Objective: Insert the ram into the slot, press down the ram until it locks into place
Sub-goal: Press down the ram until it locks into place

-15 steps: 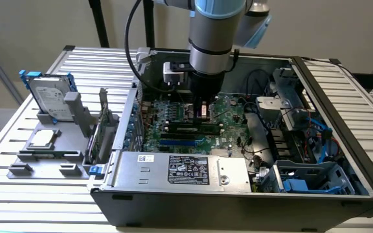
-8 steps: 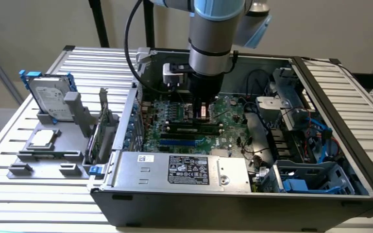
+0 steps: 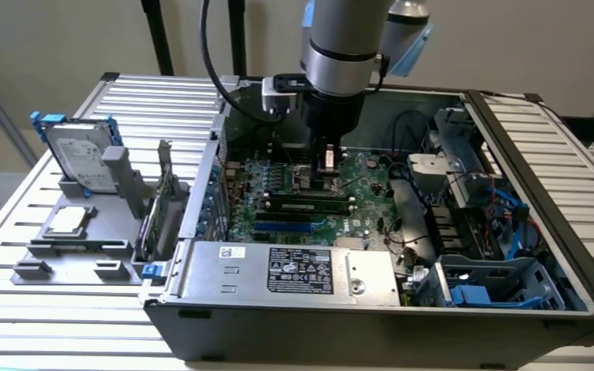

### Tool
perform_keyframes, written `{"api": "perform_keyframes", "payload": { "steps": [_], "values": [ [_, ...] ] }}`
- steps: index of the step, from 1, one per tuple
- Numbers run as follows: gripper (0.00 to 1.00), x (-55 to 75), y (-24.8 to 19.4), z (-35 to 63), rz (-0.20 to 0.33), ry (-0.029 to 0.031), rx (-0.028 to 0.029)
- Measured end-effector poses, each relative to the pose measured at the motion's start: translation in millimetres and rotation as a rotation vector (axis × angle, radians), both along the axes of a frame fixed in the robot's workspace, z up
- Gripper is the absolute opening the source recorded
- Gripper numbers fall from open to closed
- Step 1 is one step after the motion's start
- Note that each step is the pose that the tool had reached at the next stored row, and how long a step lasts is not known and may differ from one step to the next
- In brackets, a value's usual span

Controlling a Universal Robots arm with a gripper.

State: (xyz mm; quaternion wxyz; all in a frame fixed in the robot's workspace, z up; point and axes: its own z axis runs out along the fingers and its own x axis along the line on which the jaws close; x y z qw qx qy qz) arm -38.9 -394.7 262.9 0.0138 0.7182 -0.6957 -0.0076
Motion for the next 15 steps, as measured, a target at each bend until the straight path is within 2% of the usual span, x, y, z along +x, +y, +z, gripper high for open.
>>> {"api": "perform_keyframes", "payload": {
  "steps": [2, 15],
  "values": [
    [0.1, 0.0, 0.0, 0.7, 0.0, 0.0001, 0.0009],
    [0.1, 0.1, 0.0, 0.7, 0.0, 0.0001, 0.0231]
  ]
}}
